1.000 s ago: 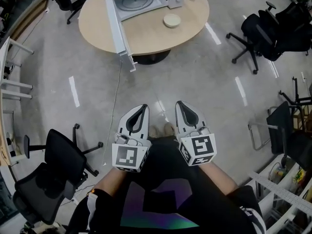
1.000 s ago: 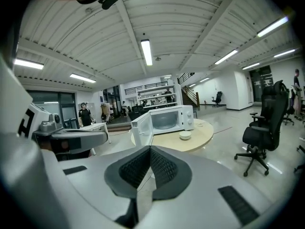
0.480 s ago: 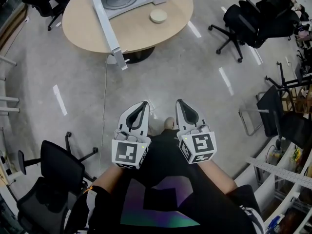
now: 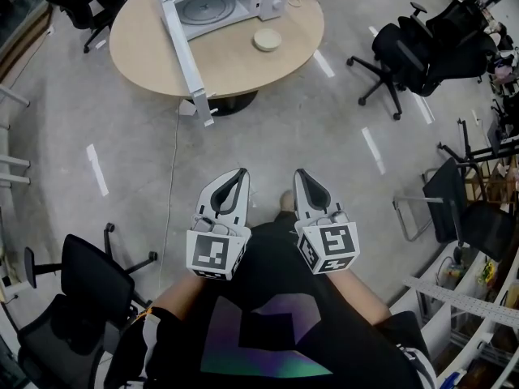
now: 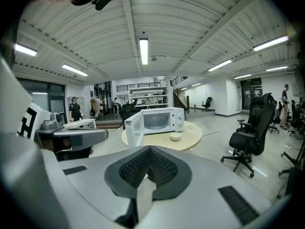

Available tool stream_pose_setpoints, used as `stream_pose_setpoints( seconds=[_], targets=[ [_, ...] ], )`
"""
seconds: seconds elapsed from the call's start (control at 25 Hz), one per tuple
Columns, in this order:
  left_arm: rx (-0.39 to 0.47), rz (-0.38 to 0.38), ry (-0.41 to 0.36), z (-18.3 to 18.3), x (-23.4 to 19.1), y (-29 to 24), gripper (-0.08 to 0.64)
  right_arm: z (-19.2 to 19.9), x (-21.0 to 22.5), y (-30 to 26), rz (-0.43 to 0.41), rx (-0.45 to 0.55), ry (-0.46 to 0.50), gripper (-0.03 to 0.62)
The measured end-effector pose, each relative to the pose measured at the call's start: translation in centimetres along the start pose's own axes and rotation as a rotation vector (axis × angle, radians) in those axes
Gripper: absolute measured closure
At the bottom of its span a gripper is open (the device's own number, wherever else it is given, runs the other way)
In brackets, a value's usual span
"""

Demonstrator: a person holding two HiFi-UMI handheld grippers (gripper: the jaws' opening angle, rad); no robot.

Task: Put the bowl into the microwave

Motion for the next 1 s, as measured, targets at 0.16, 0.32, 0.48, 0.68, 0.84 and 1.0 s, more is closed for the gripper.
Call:
stream_pose_setpoints(
  seconds=[0.16, 0.32, 0.48, 0.68, 0.84, 1.0],
  targets=[
    [0.004, -0.04, -0.02, -0.2, 0.3, -1.1, 0.514, -0.3, 1.0, -0.7, -0.041, 0.013, -0.003, 0.577],
    [-0.012, -0.093, -0.027, -0.2, 0.6, -2.8, 0.514, -0.8, 2.9, -2.2, -0.098, 0.017, -0.009, 0.577],
    [-0.026, -0.133, -0.029, 0.0, 1.4, -5.2, 0.514, -1.2, 5.7, -3.4, -0.134, 0.017, -0.021, 0.577],
    [-0.035, -0.158, -0.035, -0.1, 3.1, -8.4, 0.514, -1.3, 9.3, -4.4, -0.166, 0.022, -0.043, 0.577],
    [-0.053, -0.169, -0.042, 0.6, 4.7, -10.9, 0.514, -1.5, 12.2, -4.6, -0.178, 0.029, -0.044, 0.577],
    [-0.075, -0.17, -0.064, 1.2, 6.4, -13.5, 0.514, -1.4, 15.3, -4.6, -0.177, 0.031, -0.065, 0.577]
  ],
)
Point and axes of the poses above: the fingertips, and each gripper's own axes: y backward along the fingers, x to its right, z out of its underside, the point moved 1 cm from there along y, backward along the fingers, and after that the axes turned 7 degrees about x, right-handed, at the moved point
